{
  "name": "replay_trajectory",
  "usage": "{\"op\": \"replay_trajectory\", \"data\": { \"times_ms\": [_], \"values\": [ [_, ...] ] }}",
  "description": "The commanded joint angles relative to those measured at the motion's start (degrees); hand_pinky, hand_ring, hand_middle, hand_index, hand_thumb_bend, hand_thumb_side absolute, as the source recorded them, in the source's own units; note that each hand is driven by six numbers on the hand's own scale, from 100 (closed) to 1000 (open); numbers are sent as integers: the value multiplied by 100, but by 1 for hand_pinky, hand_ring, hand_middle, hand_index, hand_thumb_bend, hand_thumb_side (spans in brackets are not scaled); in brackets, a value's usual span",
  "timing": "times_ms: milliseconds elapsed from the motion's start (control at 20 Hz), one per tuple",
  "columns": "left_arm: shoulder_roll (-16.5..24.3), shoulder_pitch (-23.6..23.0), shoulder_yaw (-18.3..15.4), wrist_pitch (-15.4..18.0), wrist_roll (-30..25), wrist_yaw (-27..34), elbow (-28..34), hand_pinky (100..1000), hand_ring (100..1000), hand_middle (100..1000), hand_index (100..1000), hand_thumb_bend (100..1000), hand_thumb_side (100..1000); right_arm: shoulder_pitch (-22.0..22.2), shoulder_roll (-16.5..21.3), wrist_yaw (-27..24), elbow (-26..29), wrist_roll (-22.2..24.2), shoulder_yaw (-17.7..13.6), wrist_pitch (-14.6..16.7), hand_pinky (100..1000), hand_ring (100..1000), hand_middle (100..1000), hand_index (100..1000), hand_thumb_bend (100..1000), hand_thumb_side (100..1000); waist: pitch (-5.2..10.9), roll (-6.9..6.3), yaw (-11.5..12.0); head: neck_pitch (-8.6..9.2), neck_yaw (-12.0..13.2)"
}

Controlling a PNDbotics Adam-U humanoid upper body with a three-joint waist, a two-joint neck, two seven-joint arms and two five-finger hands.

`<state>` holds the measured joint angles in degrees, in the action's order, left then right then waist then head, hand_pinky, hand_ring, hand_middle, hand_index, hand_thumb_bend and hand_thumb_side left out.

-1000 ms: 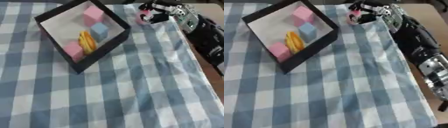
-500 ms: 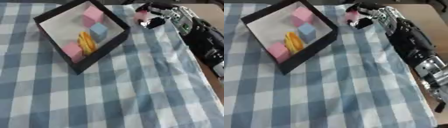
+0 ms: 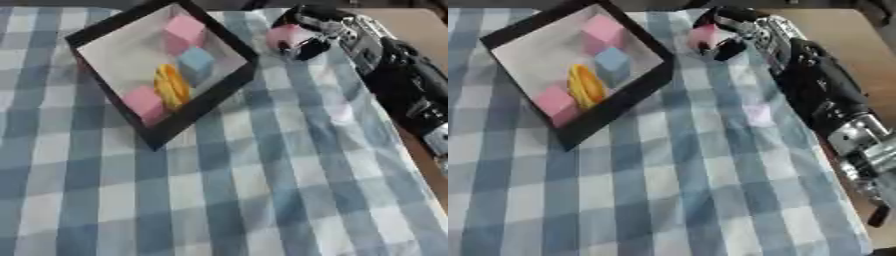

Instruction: Pick up objects on the table and place them in the box.

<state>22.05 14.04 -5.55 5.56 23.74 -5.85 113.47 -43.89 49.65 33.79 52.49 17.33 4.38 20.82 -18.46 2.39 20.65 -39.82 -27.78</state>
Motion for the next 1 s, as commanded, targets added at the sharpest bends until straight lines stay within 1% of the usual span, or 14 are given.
{"op": "replay_trajectory", "data": {
  "times_ms": [50, 200, 350, 650, 700, 750, 1000],
  "values": [
    [68, 20, -11, 7, -27, -15, 112, 920, 741, 677, 884, 100, 663, -99, 140, -161, 76, -36, 9, -72, 835, 780, 716, 771, 100, 214, 30, -89, -10, 53, 6],
    [70, 14, -13, 3, -32, -22, 112, 919, 741, 677, 884, 100, 663, -100, 150, -257, 110, -66, 19, -114, 819, 756, 683, 739, 100, 210, 41, -83, -18, 47, 4],
    [66, 14, -10, 6, -37, -22, 112, 919, 741, 678, 884, 100, 664, -96, 156, -248, 181, -233, 20, -105, 796, 716, 637, 699, 100, 186, 48, -78, -24, 54, 5],
    [77, 6, -9, 16, -43, -21, 112, 918, 743, 678, 884, 100, 663, -91, 167, -324, 269, -532, 71, -11, 781, 681, 608, 668, 100, 169, 75, -77, -32, 17, 4],
    [77, 5, -8, 15, -44, -20, 112, 918, 743, 678, 884, 100, 663, -91, 172, -345, 285, -549, 81, -3, 780, 681, 607, 667, 100, 209, 79, -76, -35, 8, 6],
    [78, 3, -6, 15, -48, -19, 112, 919, 744, 678, 884, 100, 664, -93, 179, -368, 306, -565, 88, 5, 779, 680, 605, 665, 100, 168, 85, -74, -41, 0, 10],
    [100, -23, -10, 13, -50, -22, 112, 921, 745, 678, 883, 100, 663, -154, 241, -515, 439, -638, 119, 1, 777, 667, 594, 654, 100, 160, 143, -66, -86, -78, 52]
  ]
}}
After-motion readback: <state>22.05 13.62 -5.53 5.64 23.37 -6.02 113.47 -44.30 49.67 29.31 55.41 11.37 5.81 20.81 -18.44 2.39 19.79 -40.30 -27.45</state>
